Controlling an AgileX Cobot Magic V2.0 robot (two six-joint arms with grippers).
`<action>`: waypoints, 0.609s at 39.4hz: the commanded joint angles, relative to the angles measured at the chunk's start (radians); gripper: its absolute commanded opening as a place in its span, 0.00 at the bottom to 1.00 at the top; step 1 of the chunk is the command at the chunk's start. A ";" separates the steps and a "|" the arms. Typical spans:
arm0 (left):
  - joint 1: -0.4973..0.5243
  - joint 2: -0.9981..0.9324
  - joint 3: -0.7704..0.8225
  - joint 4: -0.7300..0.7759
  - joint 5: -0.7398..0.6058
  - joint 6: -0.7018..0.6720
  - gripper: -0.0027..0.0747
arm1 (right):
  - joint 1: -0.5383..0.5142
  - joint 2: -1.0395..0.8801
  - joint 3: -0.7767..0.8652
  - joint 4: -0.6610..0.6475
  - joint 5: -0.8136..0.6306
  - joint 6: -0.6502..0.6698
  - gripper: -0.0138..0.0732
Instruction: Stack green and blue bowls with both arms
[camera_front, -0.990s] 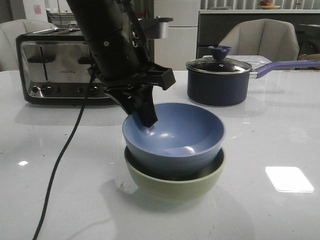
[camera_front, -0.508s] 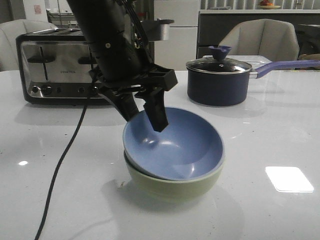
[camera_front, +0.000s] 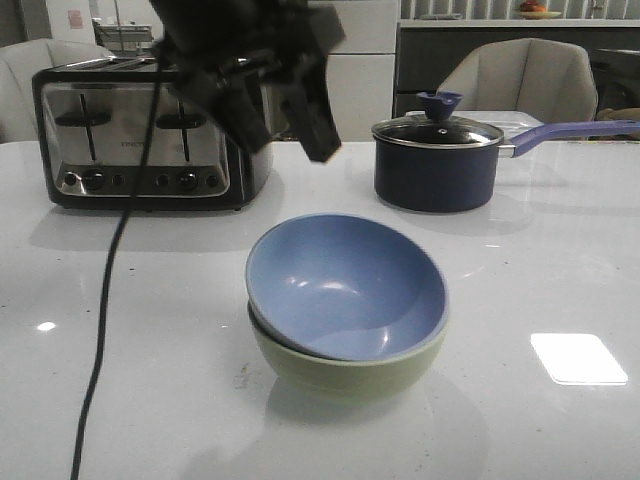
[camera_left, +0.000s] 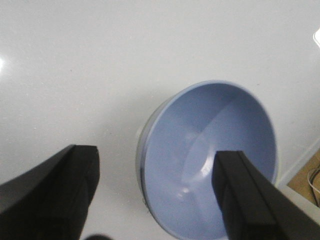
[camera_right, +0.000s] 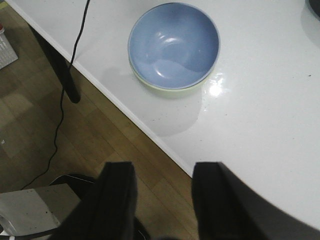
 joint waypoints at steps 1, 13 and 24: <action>-0.002 -0.180 0.044 -0.015 -0.049 -0.005 0.72 | -0.001 0.008 -0.026 0.010 -0.063 -0.009 0.61; -0.002 -0.594 0.344 0.043 -0.113 -0.004 0.72 | -0.001 0.008 -0.026 0.010 -0.063 -0.009 0.61; -0.002 -0.945 0.611 0.093 -0.163 -0.004 0.72 | -0.001 0.008 -0.026 0.010 -0.067 -0.009 0.61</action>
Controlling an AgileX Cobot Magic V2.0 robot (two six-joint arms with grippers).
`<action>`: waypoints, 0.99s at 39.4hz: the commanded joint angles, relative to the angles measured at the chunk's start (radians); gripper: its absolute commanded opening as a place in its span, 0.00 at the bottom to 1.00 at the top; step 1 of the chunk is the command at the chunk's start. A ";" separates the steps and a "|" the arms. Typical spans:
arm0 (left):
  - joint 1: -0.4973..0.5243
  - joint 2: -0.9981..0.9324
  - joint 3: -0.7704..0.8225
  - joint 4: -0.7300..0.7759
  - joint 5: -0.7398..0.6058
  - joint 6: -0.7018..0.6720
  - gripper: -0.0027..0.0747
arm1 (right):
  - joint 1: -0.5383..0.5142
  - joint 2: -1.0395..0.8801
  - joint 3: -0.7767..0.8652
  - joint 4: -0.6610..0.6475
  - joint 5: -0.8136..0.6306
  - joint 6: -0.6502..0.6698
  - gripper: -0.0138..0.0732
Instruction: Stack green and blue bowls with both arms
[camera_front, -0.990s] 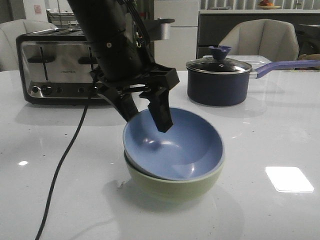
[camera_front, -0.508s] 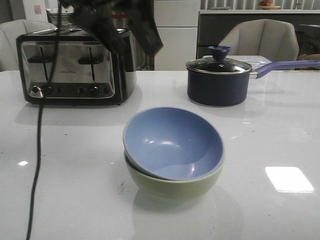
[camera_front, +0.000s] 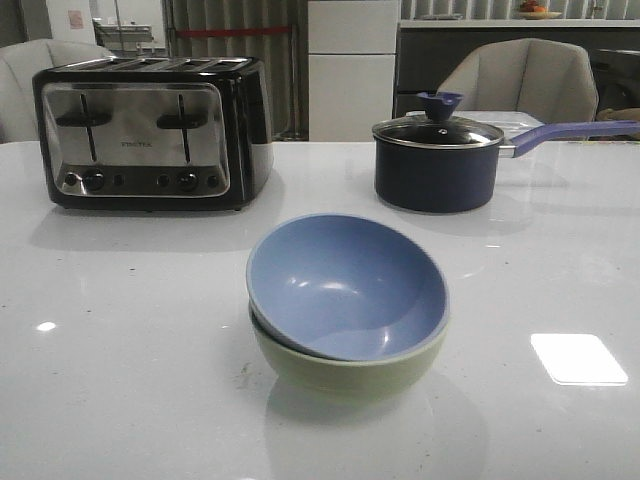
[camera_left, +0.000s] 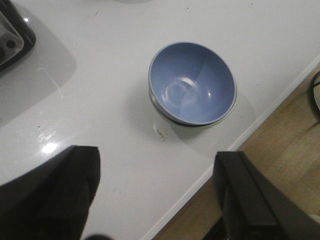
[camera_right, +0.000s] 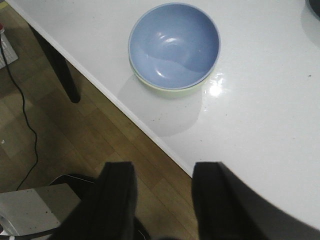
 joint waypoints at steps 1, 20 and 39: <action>-0.002 -0.121 0.055 -0.006 -0.079 -0.004 0.72 | -0.001 0.008 -0.026 0.010 -0.066 -0.009 0.61; -0.002 -0.418 0.304 -0.002 -0.079 -0.004 0.54 | -0.001 0.008 -0.013 0.010 -0.065 -0.009 0.43; -0.002 -0.418 0.311 -0.002 -0.079 -0.004 0.16 | -0.001 0.008 -0.005 0.010 -0.064 -0.009 0.19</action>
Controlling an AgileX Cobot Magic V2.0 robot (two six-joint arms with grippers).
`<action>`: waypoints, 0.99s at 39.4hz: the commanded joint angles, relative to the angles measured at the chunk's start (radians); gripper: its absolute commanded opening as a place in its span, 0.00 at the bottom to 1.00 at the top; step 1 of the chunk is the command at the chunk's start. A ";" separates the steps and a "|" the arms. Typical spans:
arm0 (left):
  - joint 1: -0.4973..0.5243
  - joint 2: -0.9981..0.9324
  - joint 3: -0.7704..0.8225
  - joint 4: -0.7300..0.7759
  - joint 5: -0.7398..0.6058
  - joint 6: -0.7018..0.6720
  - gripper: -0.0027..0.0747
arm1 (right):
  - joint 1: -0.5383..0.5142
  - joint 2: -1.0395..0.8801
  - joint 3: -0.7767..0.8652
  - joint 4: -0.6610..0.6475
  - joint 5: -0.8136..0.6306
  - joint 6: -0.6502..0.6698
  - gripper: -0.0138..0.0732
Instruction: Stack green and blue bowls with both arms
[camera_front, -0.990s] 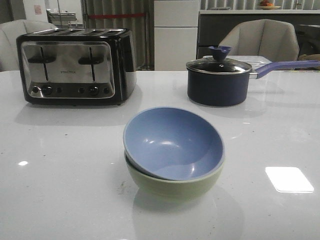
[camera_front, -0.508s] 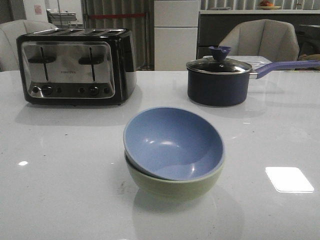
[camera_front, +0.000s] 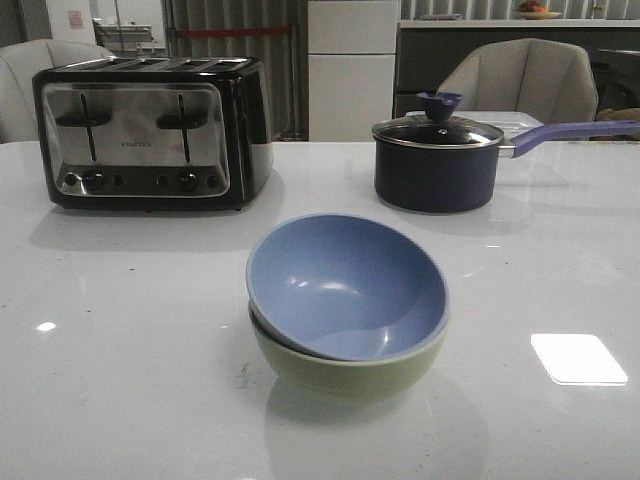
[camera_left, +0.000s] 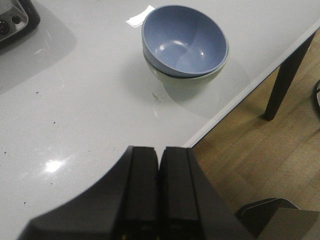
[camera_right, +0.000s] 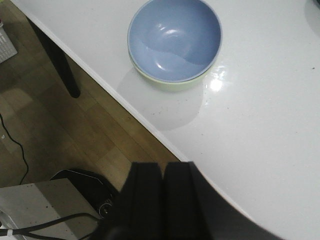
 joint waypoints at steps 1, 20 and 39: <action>-0.002 0.003 -0.026 -0.011 -0.074 -0.004 0.16 | -0.001 0.008 -0.026 0.011 -0.064 -0.009 0.19; 0.080 -0.102 0.033 0.005 -0.127 -0.004 0.16 | -0.001 0.008 -0.026 0.011 -0.063 -0.009 0.19; 0.474 -0.436 0.388 0.027 -0.584 -0.004 0.16 | -0.001 0.008 -0.026 0.011 -0.063 -0.009 0.19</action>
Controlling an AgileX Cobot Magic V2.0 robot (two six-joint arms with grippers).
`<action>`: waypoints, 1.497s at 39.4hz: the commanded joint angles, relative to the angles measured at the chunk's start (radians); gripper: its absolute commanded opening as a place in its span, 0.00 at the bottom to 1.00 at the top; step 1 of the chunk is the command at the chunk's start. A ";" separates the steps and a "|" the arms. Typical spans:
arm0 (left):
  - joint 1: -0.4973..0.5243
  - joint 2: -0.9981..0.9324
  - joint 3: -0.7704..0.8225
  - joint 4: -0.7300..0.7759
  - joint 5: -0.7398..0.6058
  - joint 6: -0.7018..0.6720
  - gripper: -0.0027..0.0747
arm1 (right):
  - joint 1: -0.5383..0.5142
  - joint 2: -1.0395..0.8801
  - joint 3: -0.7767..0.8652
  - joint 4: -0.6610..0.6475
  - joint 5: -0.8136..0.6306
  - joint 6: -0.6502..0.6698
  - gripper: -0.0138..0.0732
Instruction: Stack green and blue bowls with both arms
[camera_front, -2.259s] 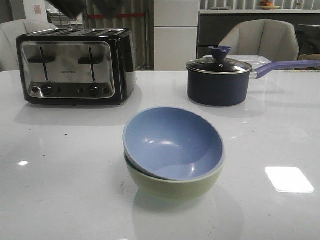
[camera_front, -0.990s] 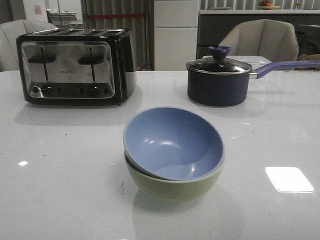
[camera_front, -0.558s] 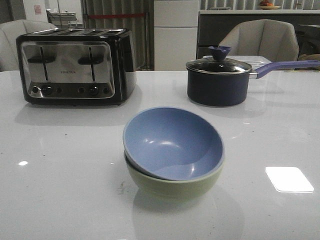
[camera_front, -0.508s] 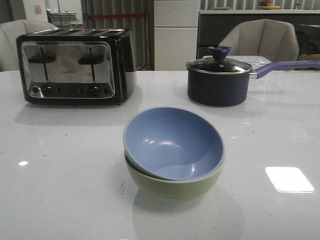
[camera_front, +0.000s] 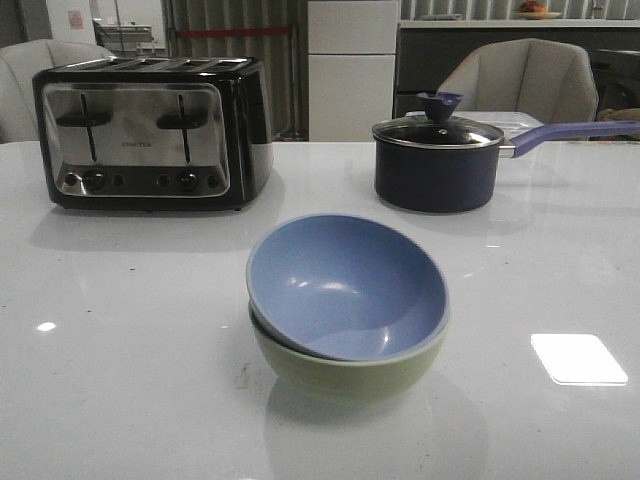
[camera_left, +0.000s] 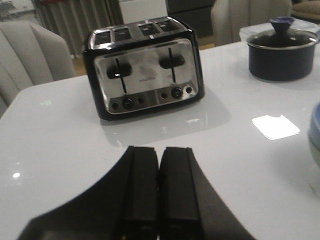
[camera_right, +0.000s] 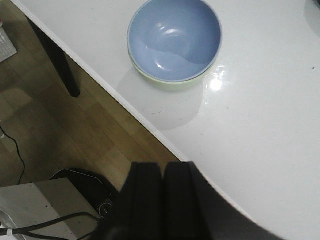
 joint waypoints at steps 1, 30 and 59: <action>0.031 -0.027 0.035 -0.008 -0.161 -0.004 0.16 | -0.001 0.008 -0.026 0.011 -0.063 -0.009 0.19; 0.125 -0.034 0.204 0.179 -0.398 -0.324 0.16 | -0.001 0.008 -0.026 0.011 -0.063 -0.009 0.19; 0.091 -0.032 0.204 0.185 -0.448 -0.324 0.16 | -0.001 0.008 -0.026 0.011 -0.063 -0.009 0.19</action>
